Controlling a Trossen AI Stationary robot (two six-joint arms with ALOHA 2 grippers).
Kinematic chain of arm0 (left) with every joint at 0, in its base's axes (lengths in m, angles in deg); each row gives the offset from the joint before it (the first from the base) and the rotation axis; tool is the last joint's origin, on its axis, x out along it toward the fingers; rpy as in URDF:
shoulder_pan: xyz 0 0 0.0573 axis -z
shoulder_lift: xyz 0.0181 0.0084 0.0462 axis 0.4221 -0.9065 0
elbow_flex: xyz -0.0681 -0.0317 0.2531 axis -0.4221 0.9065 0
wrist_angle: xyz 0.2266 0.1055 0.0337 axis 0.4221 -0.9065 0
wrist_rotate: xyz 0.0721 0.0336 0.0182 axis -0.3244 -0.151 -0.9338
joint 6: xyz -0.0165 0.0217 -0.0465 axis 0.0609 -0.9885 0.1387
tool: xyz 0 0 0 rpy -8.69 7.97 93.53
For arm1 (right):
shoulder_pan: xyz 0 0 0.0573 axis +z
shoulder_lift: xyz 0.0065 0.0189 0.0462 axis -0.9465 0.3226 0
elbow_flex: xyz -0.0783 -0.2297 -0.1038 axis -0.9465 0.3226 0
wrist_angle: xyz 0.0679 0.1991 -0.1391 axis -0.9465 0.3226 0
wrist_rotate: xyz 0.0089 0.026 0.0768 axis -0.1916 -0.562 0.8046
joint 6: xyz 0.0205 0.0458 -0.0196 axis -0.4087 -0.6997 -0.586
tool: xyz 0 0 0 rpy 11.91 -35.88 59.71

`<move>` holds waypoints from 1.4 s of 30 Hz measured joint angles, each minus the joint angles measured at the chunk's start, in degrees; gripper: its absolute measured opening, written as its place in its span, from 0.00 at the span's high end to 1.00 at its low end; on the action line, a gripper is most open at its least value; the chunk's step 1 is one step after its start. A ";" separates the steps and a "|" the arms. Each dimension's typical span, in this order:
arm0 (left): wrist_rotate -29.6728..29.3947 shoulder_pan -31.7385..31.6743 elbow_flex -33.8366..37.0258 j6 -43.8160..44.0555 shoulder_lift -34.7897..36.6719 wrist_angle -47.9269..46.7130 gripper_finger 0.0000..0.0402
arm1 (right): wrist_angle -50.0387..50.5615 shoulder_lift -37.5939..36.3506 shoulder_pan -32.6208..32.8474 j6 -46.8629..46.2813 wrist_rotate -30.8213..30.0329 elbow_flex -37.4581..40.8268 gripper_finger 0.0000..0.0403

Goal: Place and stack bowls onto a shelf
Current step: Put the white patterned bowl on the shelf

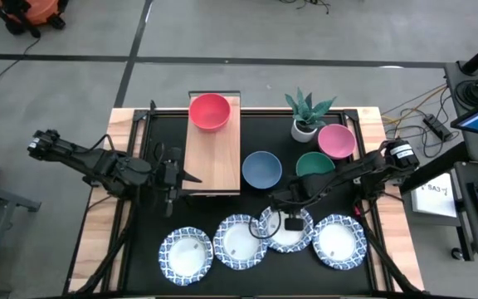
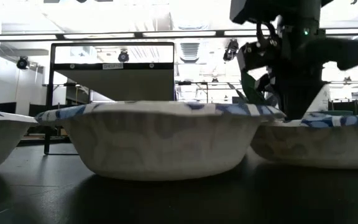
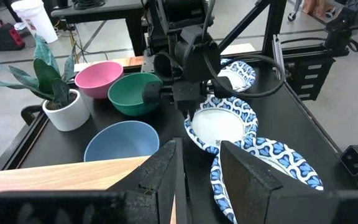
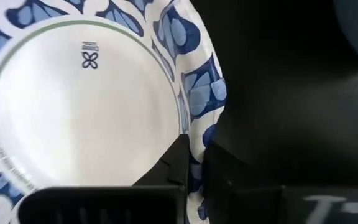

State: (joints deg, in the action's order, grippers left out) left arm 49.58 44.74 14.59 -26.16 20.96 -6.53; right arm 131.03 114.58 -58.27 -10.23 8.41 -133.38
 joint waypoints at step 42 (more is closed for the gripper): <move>-6.43 0.04 0.00 -6.64 11.85 -1.44 0.73 | 15.05 5.10 -28.62 -15.25 13.29 -46.46 0.97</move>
State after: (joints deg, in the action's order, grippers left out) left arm 43.16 44.78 14.59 -32.81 32.81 -7.97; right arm 146.07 119.68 -86.89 -25.48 21.70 -179.84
